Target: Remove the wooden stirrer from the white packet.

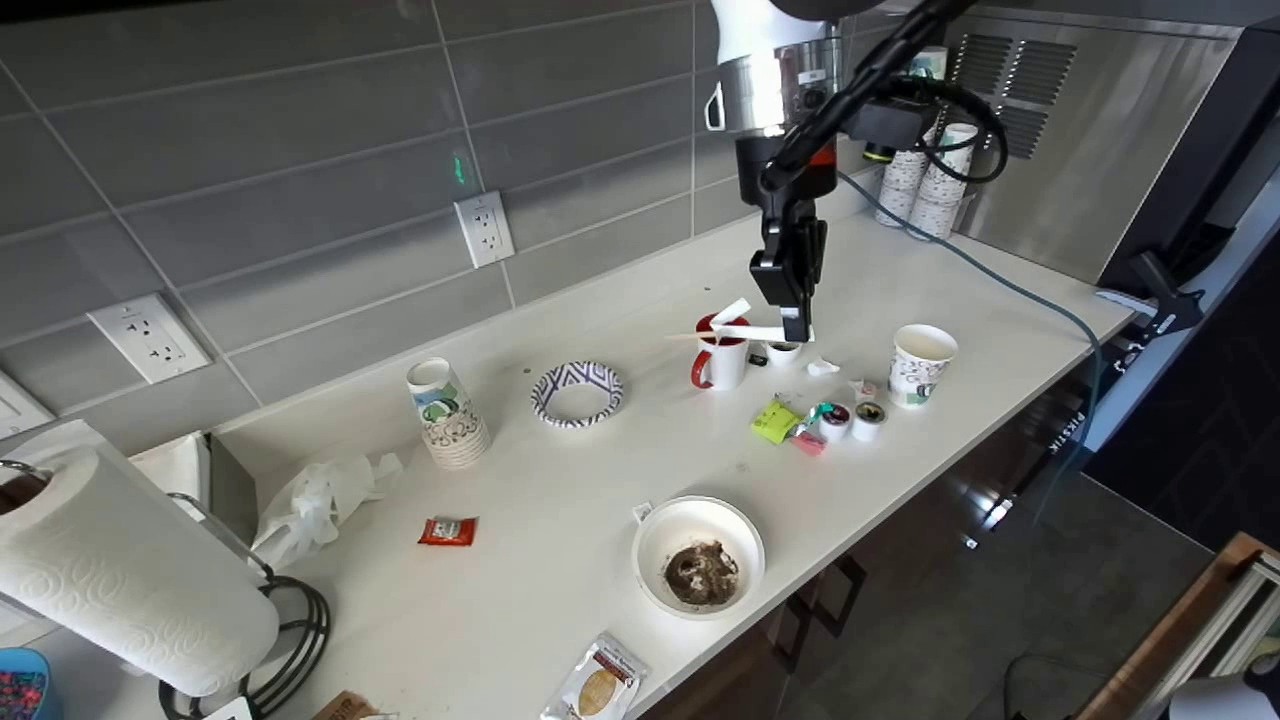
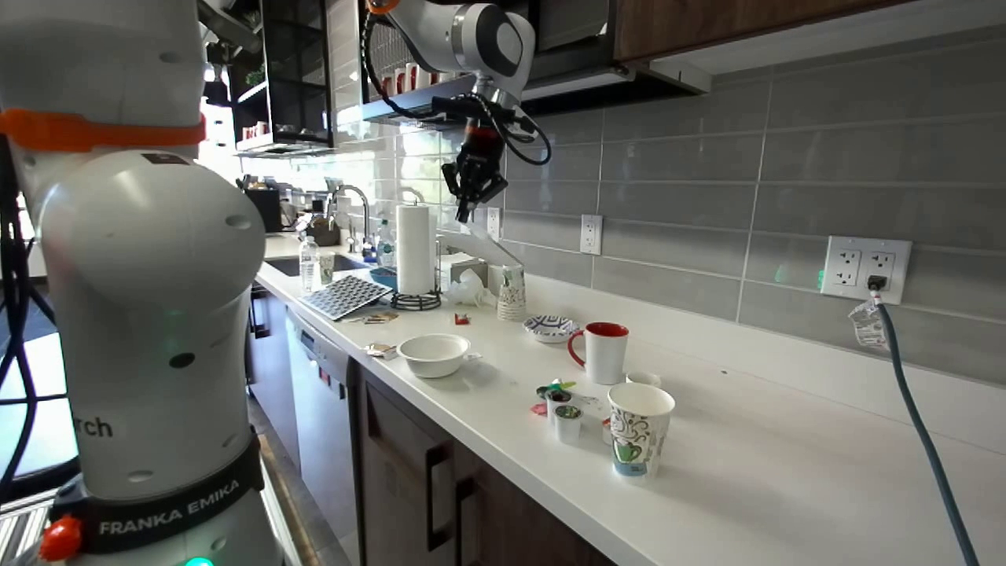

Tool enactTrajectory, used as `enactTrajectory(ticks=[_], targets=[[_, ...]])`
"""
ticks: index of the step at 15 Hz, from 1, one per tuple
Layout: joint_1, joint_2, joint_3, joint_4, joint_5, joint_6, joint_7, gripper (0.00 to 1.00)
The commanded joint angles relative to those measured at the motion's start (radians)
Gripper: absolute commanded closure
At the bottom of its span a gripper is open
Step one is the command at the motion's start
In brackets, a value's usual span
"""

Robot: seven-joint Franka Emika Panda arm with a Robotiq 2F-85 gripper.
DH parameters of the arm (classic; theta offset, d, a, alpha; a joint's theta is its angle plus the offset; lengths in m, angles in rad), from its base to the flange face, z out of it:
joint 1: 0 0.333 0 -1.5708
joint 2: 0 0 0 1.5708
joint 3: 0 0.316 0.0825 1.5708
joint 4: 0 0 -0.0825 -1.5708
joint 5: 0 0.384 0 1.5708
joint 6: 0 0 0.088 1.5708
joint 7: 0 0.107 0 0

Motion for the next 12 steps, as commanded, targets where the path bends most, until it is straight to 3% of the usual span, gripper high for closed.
enactTrajectory(ticks=[1,3,4,5,8,10,12], targets=[[0.002,0.001,0.0,0.004,0.0,-0.002,0.001,0.99],[0.002,0.001,0.0,0.005,0.0,-0.002,0.001,1.0],[0.002,-0.009,0.006,0.013,-0.073,-0.06,0.082,1.0],[0.003,-0.024,0.006,0.008,-0.073,-0.065,0.086,1.0],[0.009,-0.063,-0.003,-0.027,0.064,0.085,-0.066,1.0],[0.0,-0.037,0.005,0.009,-0.05,-0.061,0.083,1.0],[0.0,-0.028,0.003,0.032,-0.047,-0.188,0.108,1.0]])
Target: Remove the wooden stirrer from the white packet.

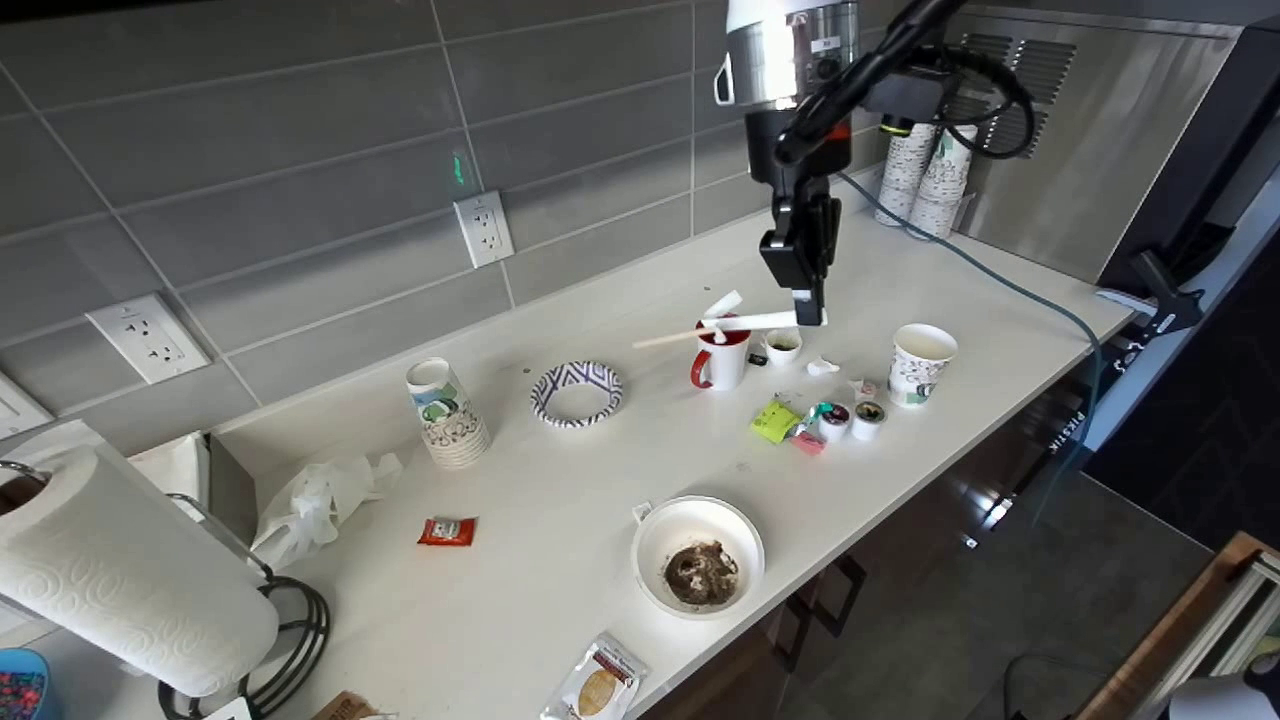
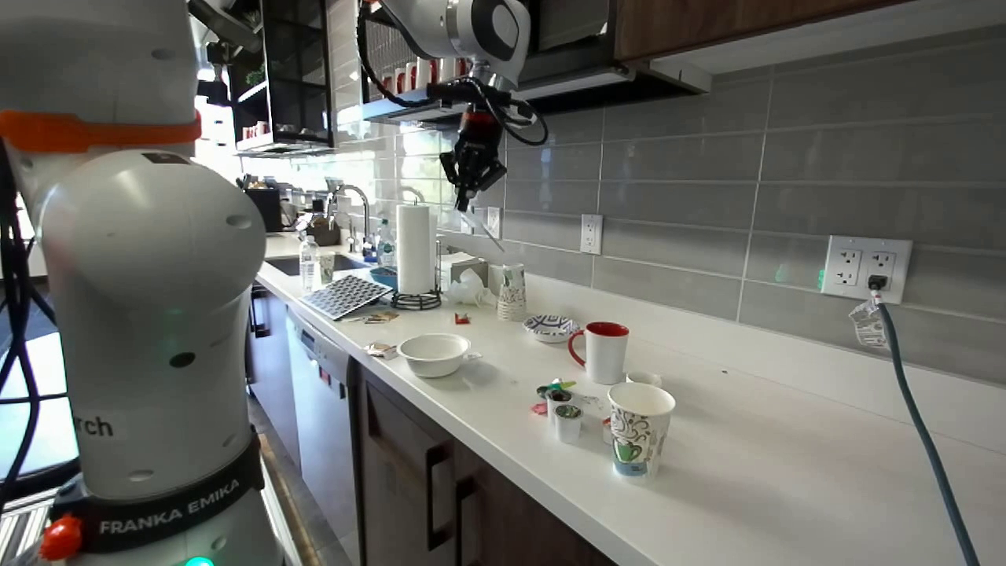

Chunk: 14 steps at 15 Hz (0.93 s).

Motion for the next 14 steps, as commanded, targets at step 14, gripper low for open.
enactTrajectory(ticks=[14], targets=[[-0.009,0.249,-0.014,0.16,-0.058,-0.788,0.12,1.0]])
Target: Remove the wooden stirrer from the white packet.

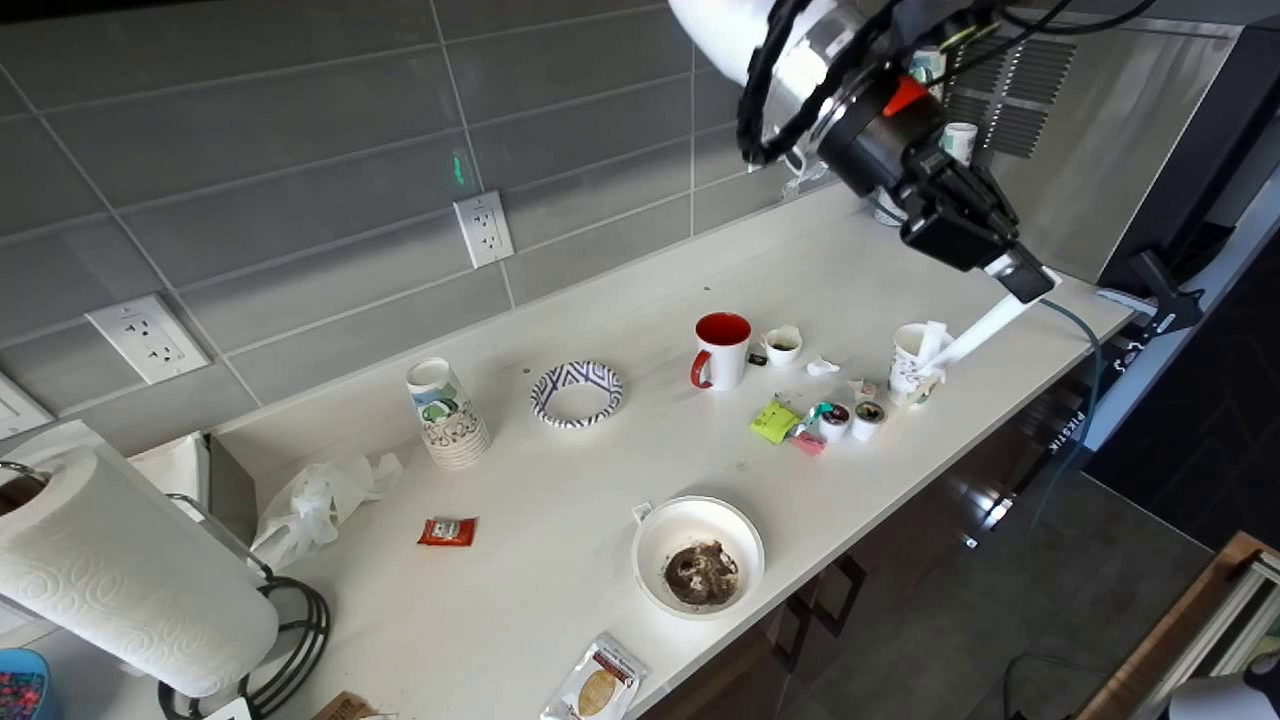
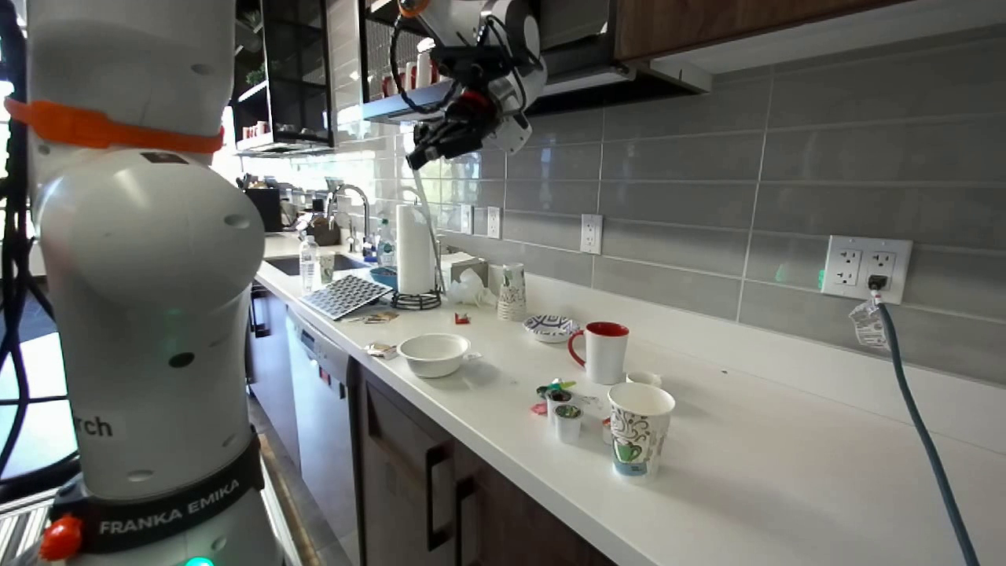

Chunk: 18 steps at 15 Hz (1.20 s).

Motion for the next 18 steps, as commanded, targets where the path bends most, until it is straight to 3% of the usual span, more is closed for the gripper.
enactTrajectory(ticks=[1,4,11,13,15,16,18], targets=[[0.001,0.067,-0.002,-0.089,-0.047,0.0,-0.035,1.0],[0.005,0.081,0.004,-0.111,-0.105,0.0,-0.072,1.0],[0.053,0.029,0.043,0.024,-0.43,0.0,-0.1,1.0],[0.043,-0.006,0.037,0.039,-0.389,0.083,-0.081,1.0],[0.047,-0.036,0.046,0.04,-0.437,0.152,-0.075,1.0],[0.037,-0.055,0.039,0.041,-0.389,0.207,-0.079,1.0],[0.041,-0.09,0.042,0.003,-0.443,0.322,-0.086,1.0]])
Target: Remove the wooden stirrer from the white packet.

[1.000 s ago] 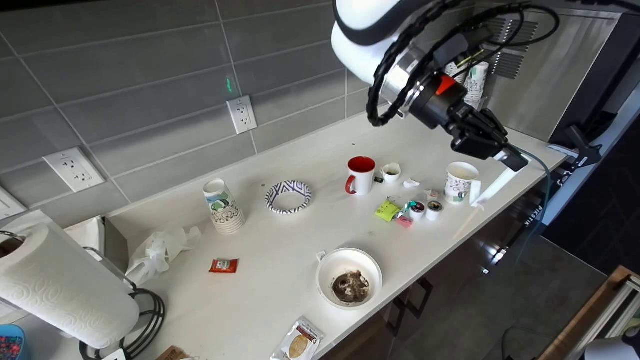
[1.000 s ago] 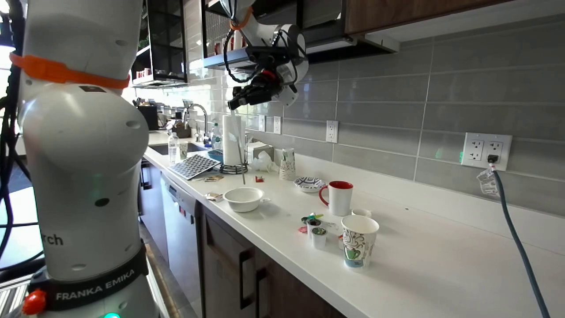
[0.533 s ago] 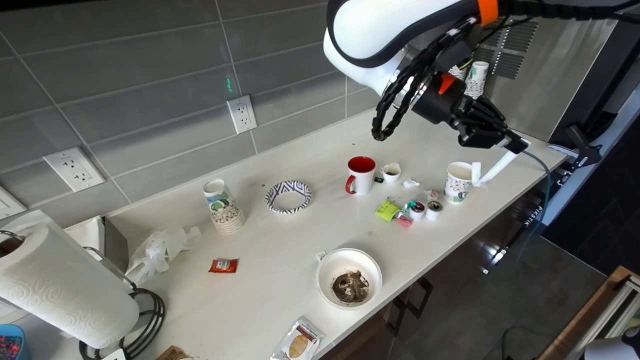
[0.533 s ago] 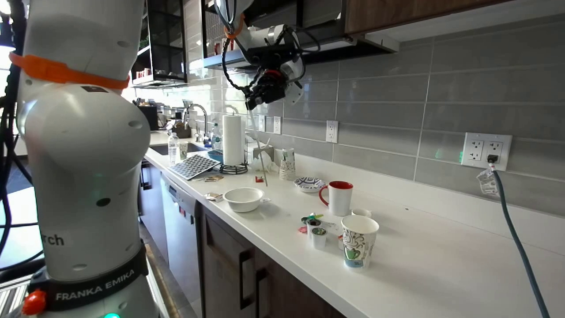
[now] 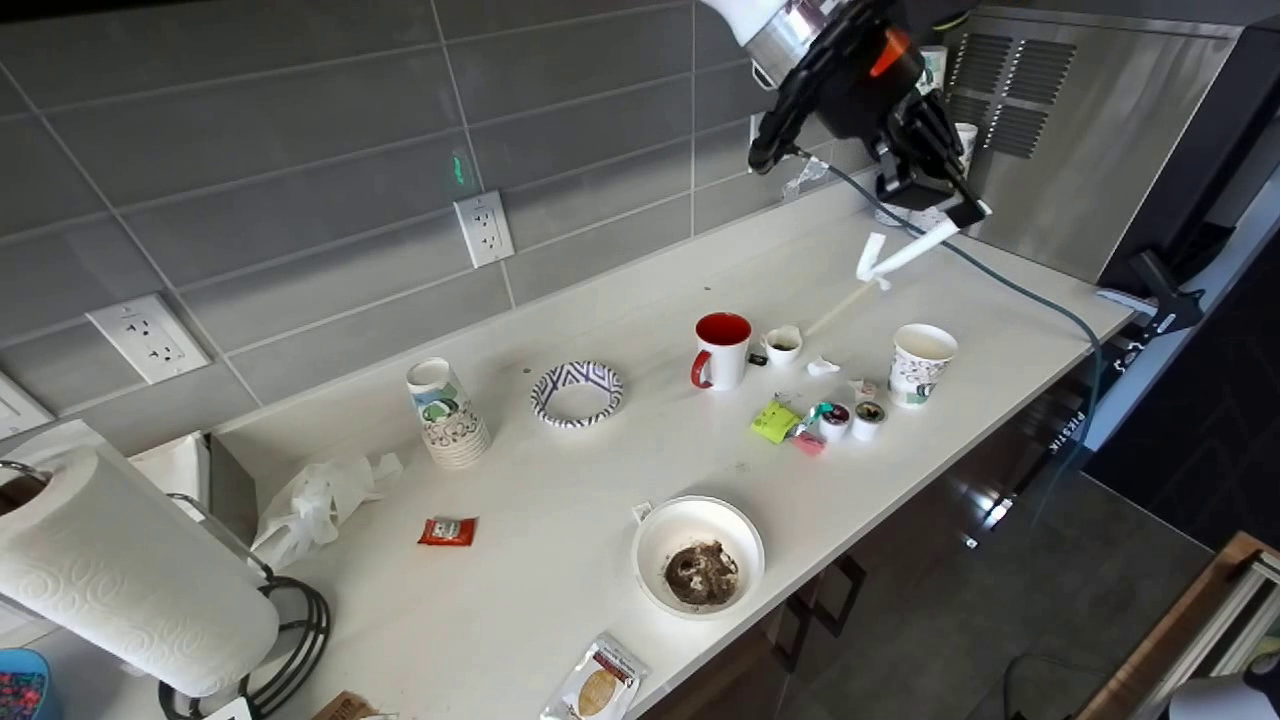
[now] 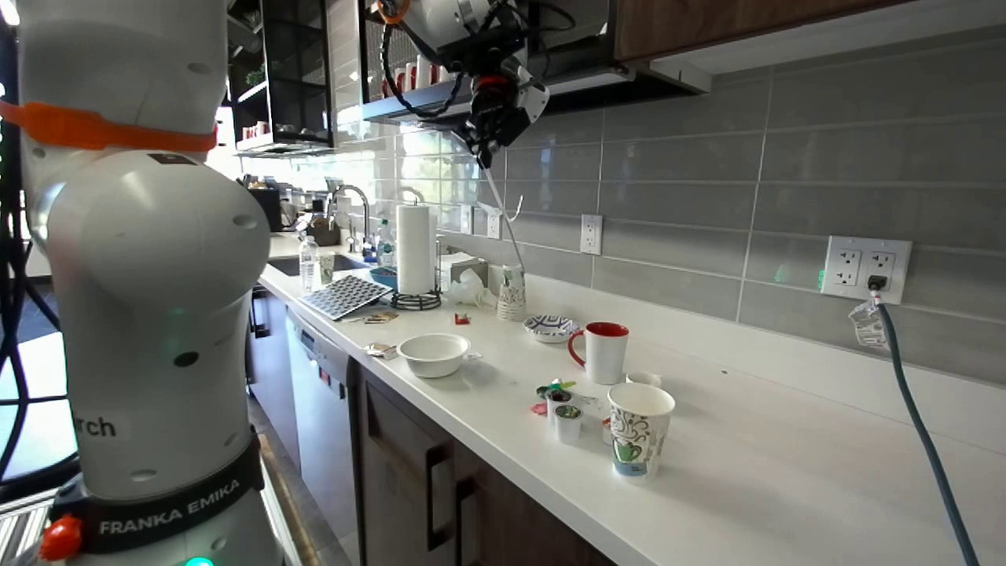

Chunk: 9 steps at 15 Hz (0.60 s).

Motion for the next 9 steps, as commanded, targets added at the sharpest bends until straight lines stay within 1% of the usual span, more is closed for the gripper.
enactTrajectory(ticks=[1,2,3,4,5,6,7,8,9], targets=[[0.004,-0.051,0.004,-0.057,-0.056,0.149,-0.007,1.0],[-0.01,-0.075,-0.007,-0.082,0.007,0.247,0.002,1.0],[-0.016,-0.075,-0.014,-0.093,0.044,0.283,0.01,1.0],[-0.006,-0.044,-0.006,-0.081,-0.03,0.205,0.014,1.0],[-0.01,-0.045,-0.011,-0.091,-0.013,0.226,0.007,1.0],[-0.027,-0.074,-0.026,-0.117,0.093,0.346,-0.033,1.0],[-0.031,-0.073,-0.029,-0.125,0.119,0.38,-0.049,1.0],[-0.017,-0.026,-0.021,-0.087,0.011,0.234,0.009,1.0],[-0.017,-0.021,-0.022,-0.086,-0.015,0.199,0.021,1.0]])
